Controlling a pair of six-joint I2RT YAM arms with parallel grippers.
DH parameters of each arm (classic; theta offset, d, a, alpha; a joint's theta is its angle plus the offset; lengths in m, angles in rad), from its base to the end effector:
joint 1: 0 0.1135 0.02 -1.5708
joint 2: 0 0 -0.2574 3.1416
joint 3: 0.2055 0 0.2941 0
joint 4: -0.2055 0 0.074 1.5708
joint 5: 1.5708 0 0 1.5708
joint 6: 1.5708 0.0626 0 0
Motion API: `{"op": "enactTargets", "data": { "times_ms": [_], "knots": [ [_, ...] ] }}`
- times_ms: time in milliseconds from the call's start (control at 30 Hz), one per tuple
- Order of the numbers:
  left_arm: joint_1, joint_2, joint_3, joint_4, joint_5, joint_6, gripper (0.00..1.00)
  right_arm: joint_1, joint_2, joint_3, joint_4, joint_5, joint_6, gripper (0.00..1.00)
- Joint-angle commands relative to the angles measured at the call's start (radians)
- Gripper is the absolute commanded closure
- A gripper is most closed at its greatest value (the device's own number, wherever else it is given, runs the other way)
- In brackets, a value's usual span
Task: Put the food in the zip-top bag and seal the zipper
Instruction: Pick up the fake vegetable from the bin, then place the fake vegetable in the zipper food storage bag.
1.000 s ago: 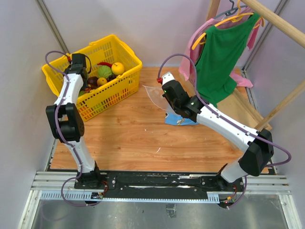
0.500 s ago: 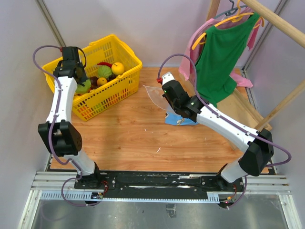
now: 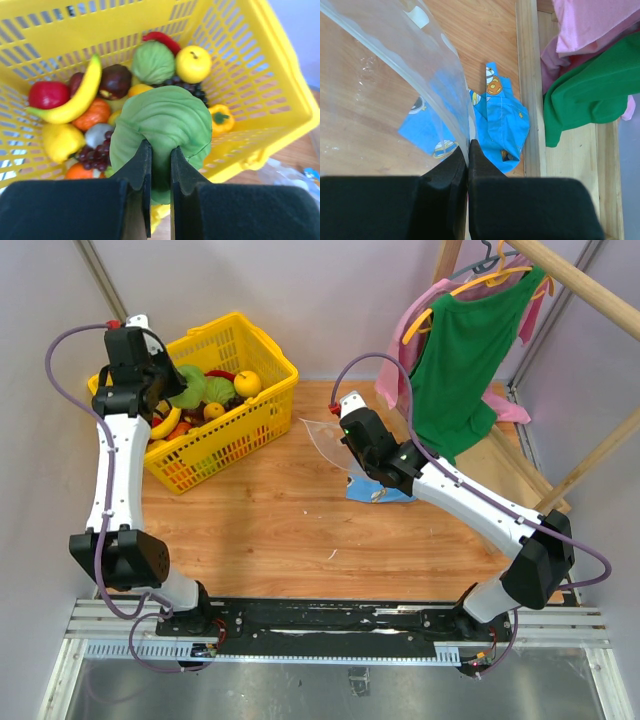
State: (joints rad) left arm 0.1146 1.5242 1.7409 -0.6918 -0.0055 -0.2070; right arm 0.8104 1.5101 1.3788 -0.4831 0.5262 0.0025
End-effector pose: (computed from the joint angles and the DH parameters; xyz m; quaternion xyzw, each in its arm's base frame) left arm 0.3951 0.0458 0.4286 -0.1381 0.8424 -0.0217 0.5204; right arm 0.3001 0.2699 0.3184 -0.2269 0.8353 -0.0364 0.4994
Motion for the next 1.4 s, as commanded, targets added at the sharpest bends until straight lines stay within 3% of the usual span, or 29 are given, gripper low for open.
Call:
{"op": "enactTargets", "data": {
  "times_ms": [0, 233, 433, 633, 933, 1367],
  "knots": [
    [-0.003, -0.060, -0.025, 0.110, 0.179, -0.062, 1.00, -0.008, -0.002, 0.020, 0.003, 0.000, 0.005, 0.99],
    [-0.013, -0.109, -0.065, 0.181, 0.365, -0.121, 1.00, -0.008, -0.005, 0.026, 0.002, -0.016, 0.011, 0.99],
    [-0.151, -0.181, -0.149, 0.257, 0.449, -0.114, 0.99, -0.007, -0.004, 0.030, -0.001, -0.039, 0.019, 0.99],
    [-0.247, -0.285, -0.338, 0.398, 0.500, -0.176, 1.00, -0.007, -0.001, 0.042, -0.010, -0.068, 0.040, 1.00],
    [-0.406, -0.448, -0.641, 0.762, 0.470, -0.289, 1.00, -0.014, 0.014, 0.070, -0.032, -0.142, 0.073, 1.00],
    [-0.579, -0.522, -0.904, 1.054, 0.281, -0.735, 1.00, -0.020, 0.044, 0.112, -0.068, -0.183, 0.186, 0.99]
  ]
}}
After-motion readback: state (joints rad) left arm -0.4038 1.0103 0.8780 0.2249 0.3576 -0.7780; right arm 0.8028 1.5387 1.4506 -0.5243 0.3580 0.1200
